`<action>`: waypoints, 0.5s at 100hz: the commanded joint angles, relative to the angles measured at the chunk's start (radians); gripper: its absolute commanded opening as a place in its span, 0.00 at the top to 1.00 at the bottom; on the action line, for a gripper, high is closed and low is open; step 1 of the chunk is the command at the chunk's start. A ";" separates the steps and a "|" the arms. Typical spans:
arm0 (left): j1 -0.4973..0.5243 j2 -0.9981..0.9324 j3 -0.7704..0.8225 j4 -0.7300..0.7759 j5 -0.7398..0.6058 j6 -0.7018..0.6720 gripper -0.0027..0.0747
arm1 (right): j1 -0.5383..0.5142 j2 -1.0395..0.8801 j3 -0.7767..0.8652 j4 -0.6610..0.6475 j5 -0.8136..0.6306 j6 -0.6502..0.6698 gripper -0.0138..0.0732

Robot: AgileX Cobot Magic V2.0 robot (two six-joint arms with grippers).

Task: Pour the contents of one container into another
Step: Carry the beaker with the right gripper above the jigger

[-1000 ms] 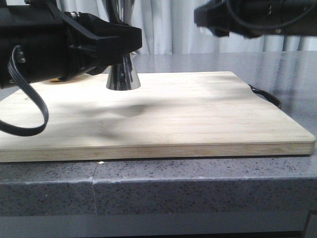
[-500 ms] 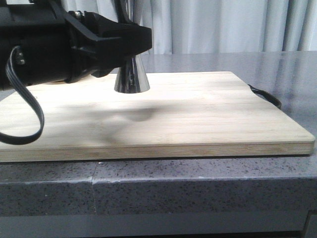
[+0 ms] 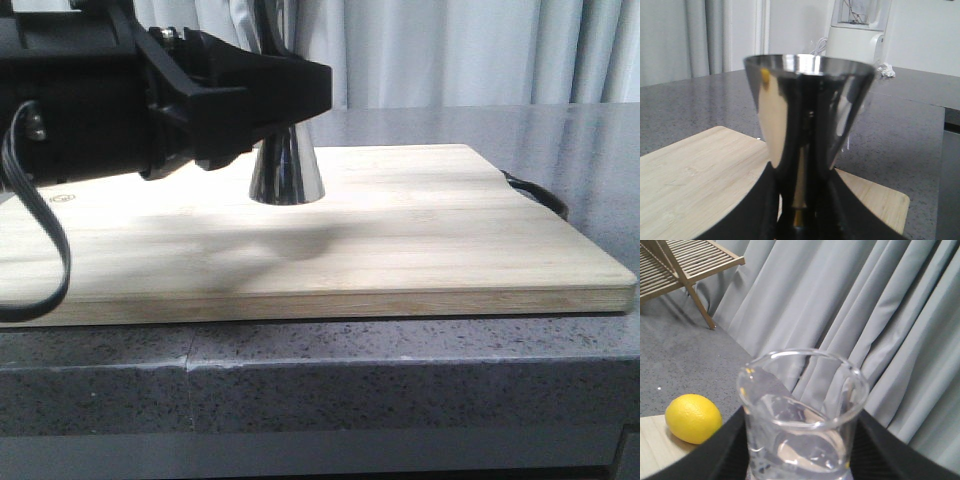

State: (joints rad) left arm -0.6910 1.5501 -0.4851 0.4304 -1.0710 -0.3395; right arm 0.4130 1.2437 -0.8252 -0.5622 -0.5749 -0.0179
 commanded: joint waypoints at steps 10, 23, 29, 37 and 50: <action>-0.006 -0.041 -0.023 0.005 -0.089 -0.016 0.99 | 0.001 -0.031 -0.043 -0.029 -0.052 -0.005 0.51; -0.006 -0.041 -0.023 0.005 -0.089 -0.016 0.99 | 0.001 -0.031 -0.043 -0.078 -0.025 -0.005 0.51; -0.006 -0.041 -0.023 0.005 -0.089 -0.016 0.99 | 0.001 -0.031 -0.043 -0.092 -0.025 -0.005 0.51; -0.006 -0.041 -0.023 0.005 -0.089 -0.016 0.99 | 0.001 -0.031 -0.043 -0.107 -0.025 -0.005 0.51; -0.006 -0.041 -0.023 0.005 -0.089 -0.016 0.99 | 0.001 -0.031 -0.043 -0.144 -0.025 -0.005 0.51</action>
State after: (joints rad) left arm -0.6910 1.5501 -0.4851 0.4546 -1.0710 -0.3494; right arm 0.4130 1.2437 -0.8301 -0.7013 -0.5365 -0.0179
